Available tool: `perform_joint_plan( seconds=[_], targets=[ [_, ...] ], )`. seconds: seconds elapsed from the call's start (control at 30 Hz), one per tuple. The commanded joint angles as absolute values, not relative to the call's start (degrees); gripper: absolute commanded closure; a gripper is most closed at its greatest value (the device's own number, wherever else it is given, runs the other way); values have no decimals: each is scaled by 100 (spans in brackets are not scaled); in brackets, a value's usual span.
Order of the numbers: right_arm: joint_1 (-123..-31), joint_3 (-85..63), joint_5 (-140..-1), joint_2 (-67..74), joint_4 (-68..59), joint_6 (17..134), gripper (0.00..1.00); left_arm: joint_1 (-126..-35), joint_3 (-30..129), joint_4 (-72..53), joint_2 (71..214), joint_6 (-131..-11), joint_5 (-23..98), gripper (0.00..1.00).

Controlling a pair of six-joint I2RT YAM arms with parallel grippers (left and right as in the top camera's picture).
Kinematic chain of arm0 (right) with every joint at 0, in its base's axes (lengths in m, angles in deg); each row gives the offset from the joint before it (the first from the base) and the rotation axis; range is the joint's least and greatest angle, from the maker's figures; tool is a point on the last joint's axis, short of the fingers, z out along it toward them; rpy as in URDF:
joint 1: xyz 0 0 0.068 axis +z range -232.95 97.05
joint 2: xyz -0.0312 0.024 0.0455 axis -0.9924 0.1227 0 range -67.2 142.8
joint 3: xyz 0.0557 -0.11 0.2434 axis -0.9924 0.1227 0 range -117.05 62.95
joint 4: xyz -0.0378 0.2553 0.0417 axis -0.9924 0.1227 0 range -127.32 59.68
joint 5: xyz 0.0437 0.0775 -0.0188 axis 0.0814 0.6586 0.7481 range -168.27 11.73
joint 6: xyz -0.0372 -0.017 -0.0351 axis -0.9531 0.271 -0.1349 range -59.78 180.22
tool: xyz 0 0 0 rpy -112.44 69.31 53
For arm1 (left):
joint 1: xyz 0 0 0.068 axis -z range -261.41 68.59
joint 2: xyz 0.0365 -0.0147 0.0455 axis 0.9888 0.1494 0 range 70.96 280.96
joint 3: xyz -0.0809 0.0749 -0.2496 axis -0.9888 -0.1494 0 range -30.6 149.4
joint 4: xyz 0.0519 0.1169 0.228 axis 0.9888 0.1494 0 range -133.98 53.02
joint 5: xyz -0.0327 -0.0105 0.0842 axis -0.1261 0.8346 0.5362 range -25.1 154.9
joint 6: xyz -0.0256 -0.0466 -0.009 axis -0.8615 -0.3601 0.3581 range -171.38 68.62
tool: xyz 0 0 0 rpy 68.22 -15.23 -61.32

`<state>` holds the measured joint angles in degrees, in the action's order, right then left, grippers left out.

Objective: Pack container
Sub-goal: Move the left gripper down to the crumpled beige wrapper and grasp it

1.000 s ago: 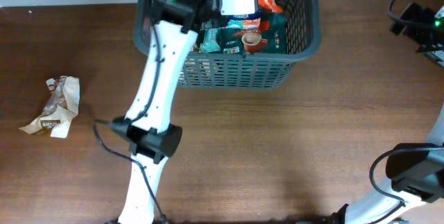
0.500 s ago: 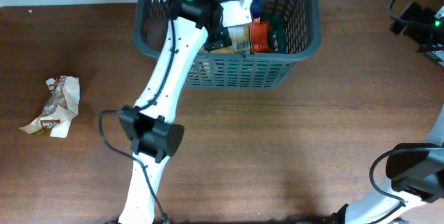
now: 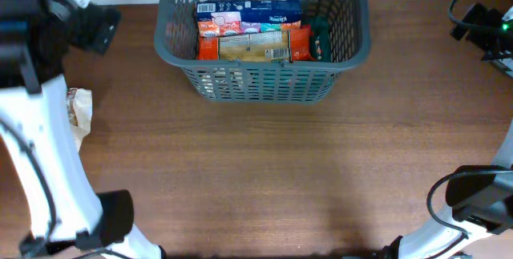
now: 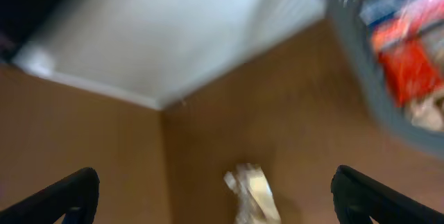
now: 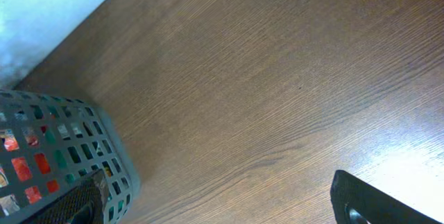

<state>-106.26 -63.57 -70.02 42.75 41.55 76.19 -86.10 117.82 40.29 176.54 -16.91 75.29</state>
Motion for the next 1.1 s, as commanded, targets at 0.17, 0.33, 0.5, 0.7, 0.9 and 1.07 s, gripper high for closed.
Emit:
perform_joint_plan(
  seconds=[0.17, 0.33, 0.5, 0.7, 0.9, 1.07],
  targets=[
    [-10617, -6364, -6989, 4301, 4142, 7564, 1, -10210, 8062, 2811, 18185, -2611, 7068, 1],
    [-10617, -6364, -6987, 4301, 4142, 7564, 1, -10782, 7459, 2232, 18830, -2565, 7070, 4],
    [-10617, -6364, -6989, 4301, 4142, 7564, 1, -11073, 7459, 1795, 19527, -2458, 7237, 19],
    [-10617, -6364, -6989, 4301, 4142, 7564, 1, -11158, 7452, 1618, 20273, -2652, 7237, 19],
    [-10617, -6364, -6989, 4301, 4142, 7564, 1, -11156, 7452, 1594, 20640, -2829, 7005, 93],
    [-10617, -6364, -6987, 4301, 4142, 7564, 1, -11145, 7645, 1904, 20620, -3231, 6891, 98]
  ],
)
